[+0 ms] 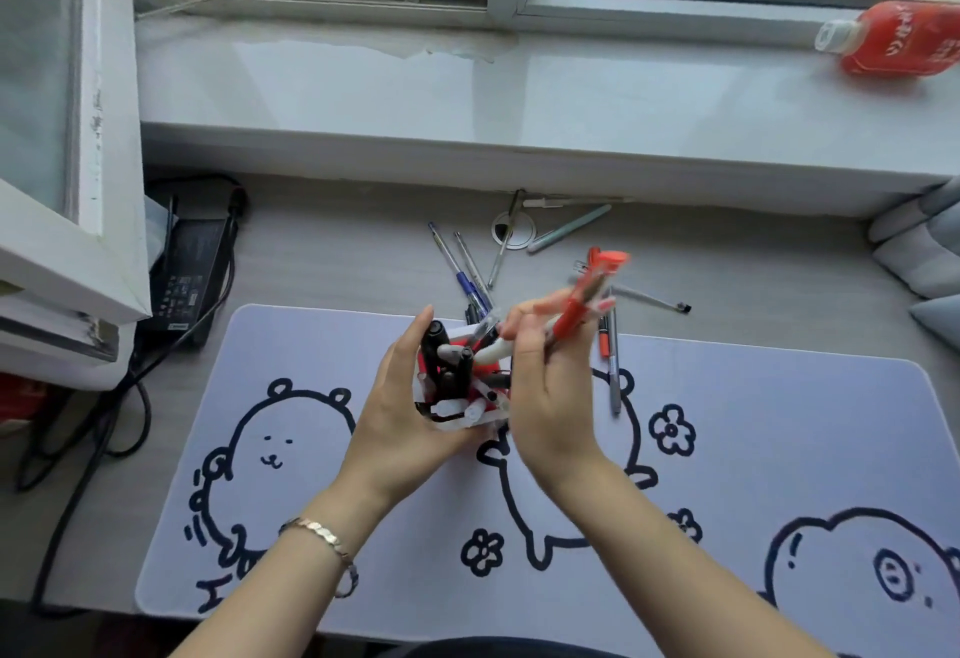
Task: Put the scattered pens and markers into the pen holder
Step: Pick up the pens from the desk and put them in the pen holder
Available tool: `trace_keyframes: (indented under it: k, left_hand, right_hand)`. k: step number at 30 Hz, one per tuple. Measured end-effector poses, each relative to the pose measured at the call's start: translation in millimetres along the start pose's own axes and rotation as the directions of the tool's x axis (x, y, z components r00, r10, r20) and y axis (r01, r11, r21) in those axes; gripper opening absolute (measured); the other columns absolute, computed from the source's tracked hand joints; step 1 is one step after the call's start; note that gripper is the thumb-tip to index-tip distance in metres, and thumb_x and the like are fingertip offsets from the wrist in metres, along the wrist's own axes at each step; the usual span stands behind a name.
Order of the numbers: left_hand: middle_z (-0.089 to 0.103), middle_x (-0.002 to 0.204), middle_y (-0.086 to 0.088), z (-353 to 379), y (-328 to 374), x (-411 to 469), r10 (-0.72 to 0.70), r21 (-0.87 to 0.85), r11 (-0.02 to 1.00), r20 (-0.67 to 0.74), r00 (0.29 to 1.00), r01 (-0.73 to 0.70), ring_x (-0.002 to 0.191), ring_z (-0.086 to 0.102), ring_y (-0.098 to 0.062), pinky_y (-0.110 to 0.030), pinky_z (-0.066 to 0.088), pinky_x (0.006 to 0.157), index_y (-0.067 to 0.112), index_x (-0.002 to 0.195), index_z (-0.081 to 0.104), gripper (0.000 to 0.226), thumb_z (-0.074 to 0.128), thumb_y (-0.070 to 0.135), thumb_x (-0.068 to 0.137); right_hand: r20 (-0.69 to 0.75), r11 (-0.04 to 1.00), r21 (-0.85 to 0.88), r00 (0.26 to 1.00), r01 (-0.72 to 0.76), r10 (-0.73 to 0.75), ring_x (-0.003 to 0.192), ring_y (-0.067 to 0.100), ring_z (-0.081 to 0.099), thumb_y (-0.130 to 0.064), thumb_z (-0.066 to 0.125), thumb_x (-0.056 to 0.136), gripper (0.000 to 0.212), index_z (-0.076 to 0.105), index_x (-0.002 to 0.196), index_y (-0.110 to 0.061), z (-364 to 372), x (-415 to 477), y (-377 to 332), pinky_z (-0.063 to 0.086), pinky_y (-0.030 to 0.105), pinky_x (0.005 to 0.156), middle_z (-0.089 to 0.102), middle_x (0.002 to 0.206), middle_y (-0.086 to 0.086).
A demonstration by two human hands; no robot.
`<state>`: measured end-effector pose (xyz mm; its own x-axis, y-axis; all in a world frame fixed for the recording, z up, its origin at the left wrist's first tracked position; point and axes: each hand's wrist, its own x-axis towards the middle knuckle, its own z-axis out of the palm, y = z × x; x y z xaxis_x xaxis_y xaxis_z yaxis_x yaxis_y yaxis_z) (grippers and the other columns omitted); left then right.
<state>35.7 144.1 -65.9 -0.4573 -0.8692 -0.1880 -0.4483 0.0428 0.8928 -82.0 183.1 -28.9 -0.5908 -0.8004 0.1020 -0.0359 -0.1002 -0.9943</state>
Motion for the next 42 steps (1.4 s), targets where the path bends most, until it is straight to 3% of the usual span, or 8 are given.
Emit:
trace_keyframes:
  k: [7,12,17,19,27,31,36,42]
  left_hand:
    - [0.04,0.135,-0.002,3,-11,3,0.018,-0.066,0.998,0.06,0.998,-0.014,0.115,0.05,-0.003,0.001,0.04,0.079,0.059,0.12,0.023,0.1,0.085,0.013,0.057]
    - [0.038,0.133,0.011,1,-12,3,0.031,-0.017,0.999,0.056,0.998,-0.03,0.113,0.04,0.018,0.002,0.036,0.084,0.064,0.117,0.018,0.1,0.084,0.016,0.059]
    - [0.034,0.134,0.014,0,-9,3,0.035,0.004,0.999,0.063,0.997,-0.035,0.115,0.034,0.021,0.005,0.034,0.082,0.064,0.116,0.016,0.099,0.082,0.016,0.062]
    - [0.03,0.133,0.019,-2,-9,1,0.047,0.005,0.999,0.078,0.996,-0.047,0.109,0.027,0.031,0.01,0.029,0.077,0.062,0.117,0.015,0.099,0.084,0.017,0.061]
    - [0.037,0.132,0.012,-6,-6,3,0.062,0.005,0.998,-0.022,0.998,-0.062,0.12,0.037,-0.002,-0.014,0.033,0.1,0.053,0.116,0.025,0.072,0.074,0.023,0.073]
    - [0.039,0.132,0.014,-7,-3,8,0.048,-0.01,0.999,-0.06,0.997,-0.048,0.124,0.04,-0.008,-0.02,0.031,0.102,0.042,0.12,0.033,0.057,0.067,0.02,0.079]
    - [0.015,0.147,0.019,-4,-1,7,0.154,0.104,0.983,-0.031,0.988,-0.15,0.13,0.011,0.019,0.006,0.012,0.099,0.031,0.136,0.023,0.052,0.047,0.03,0.09]
    - [-0.009,0.148,0.023,-10,0,6,0.14,0.136,0.979,0.071,0.988,-0.149,0.126,-0.007,0.027,0.011,0.008,0.092,0.039,0.135,0.003,0.078,0.016,0.082,0.071]
  right_hand:
    - [0.046,0.991,0.021,0.99,-0.131,0.13,0.079,0.021,0.056,-0.017,0.047,0.086,0.018,0.043,0.094,-0.032,9,-2,10,0.05,0.032,0.079,0.054,0.093,-0.001]
    - [-0.043,0.986,0.152,0.997,-0.061,0.068,0.074,0.001,0.059,0.009,0.042,0.09,0.04,0.038,0.103,-0.029,3,1,5,0.049,0.011,0.069,0.054,0.093,0.0]
    - [-0.094,0.988,0.124,0.992,0.097,-0.085,0.088,0.01,0.061,0.011,0.045,0.085,0.062,0.029,0.122,-0.036,3,1,12,0.056,0.033,0.078,0.053,0.099,-0.011]
    - [-0.113,0.98,0.139,0.986,0.14,-0.125,0.082,0.008,0.059,0.01,0.047,0.085,0.058,0.034,0.116,-0.037,6,4,12,0.053,0.024,0.077,0.056,0.091,-0.017]
    - [-0.025,0.976,0.127,0.984,0.177,-0.175,0.074,0.017,0.059,0.006,0.057,0.083,0.048,0.045,0.092,-0.04,7,11,11,0.052,0.024,0.072,0.055,0.077,-0.002]
    - [0.098,0.984,-0.007,0.979,0.178,-0.177,0.078,0.02,0.066,-0.036,0.052,0.09,0.004,0.051,0.089,-0.033,-10,2,17,0.054,0.033,0.069,0.061,0.083,-0.002]
    - [0.169,0.872,-0.23,0.901,0.431,-0.401,0.11,0.022,0.061,0.005,0.052,0.087,0.033,0.048,0.117,-0.01,-19,-4,32,0.05,0.035,0.095,0.061,0.116,0.008]
    - [0.463,0.68,-0.576,0.867,0.454,-0.186,0.136,0.016,0.025,-0.036,0.02,0.098,0.051,0.044,0.131,-0.006,-5,0,30,0.013,0.027,0.114,0.049,0.138,0.01]
